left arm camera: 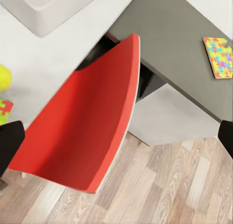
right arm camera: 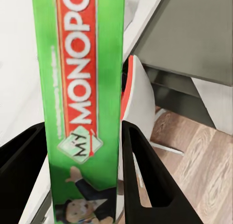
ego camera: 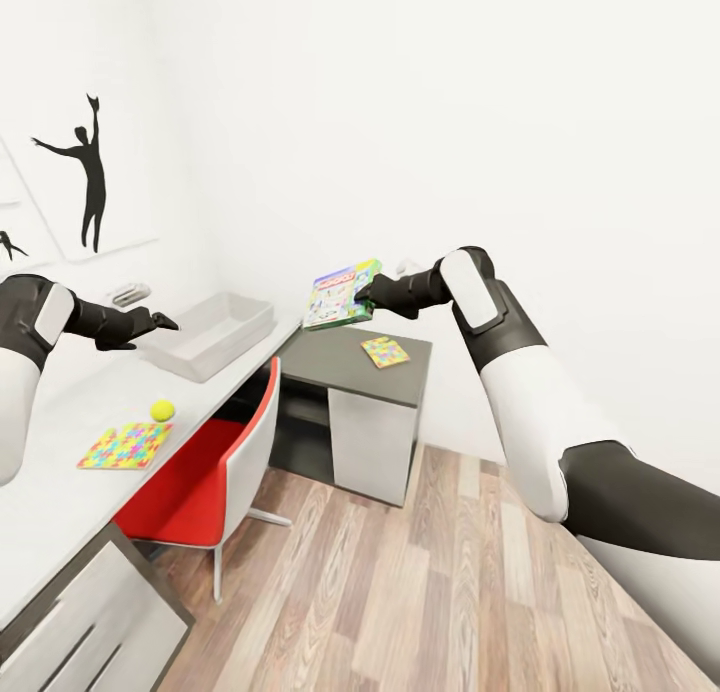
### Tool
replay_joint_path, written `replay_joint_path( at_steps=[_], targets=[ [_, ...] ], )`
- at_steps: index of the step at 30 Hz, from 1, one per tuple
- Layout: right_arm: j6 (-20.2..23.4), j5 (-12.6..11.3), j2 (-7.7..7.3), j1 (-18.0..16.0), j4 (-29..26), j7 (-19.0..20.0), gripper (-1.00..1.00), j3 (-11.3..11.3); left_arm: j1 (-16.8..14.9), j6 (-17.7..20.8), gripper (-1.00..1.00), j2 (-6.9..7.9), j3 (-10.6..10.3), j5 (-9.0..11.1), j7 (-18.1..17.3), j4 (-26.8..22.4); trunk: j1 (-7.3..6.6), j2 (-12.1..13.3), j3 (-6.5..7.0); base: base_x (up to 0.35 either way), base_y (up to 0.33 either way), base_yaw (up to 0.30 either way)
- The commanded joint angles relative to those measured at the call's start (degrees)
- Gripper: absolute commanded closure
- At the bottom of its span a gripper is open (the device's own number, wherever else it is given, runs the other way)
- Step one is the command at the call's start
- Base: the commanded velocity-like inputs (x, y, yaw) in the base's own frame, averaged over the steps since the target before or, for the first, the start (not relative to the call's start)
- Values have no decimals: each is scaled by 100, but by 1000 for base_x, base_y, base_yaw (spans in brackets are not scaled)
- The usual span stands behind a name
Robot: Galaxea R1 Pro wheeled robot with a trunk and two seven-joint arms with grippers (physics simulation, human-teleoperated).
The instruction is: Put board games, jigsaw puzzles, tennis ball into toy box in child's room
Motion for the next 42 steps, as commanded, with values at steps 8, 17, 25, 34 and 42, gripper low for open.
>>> replay_joint_path(
  at_steps=[8,17,25,34,42],
  targets=[
    [-13,-77,0,-6,-3,-59,100,69,-8,34,-100,-6,7,37,20,-25,7,-12,-12,302,-117,284],
    [-52,-99,0,-14,-8,-59,100,80,-8,34,-100,-16,-270,44,11,-37,7,-12,-12,227,-234,291],
    [-60,-123,0,-14,-11,-59,100,80,-8,34,-100,-17,-299,46,11,-38,7,-12,-12,230,-153,291],
    [-63,-119,0,-14,-10,-59,100,69,-8,34,-100,-39,-306,46,11,-38,7,-12,-12,295,122,291],
    [-63,-110,0,-14,-7,-59,100,51,-8,34,-100,-53,-309,46,11,-38,7,-12,-12,264,-98,258]
  ],
)
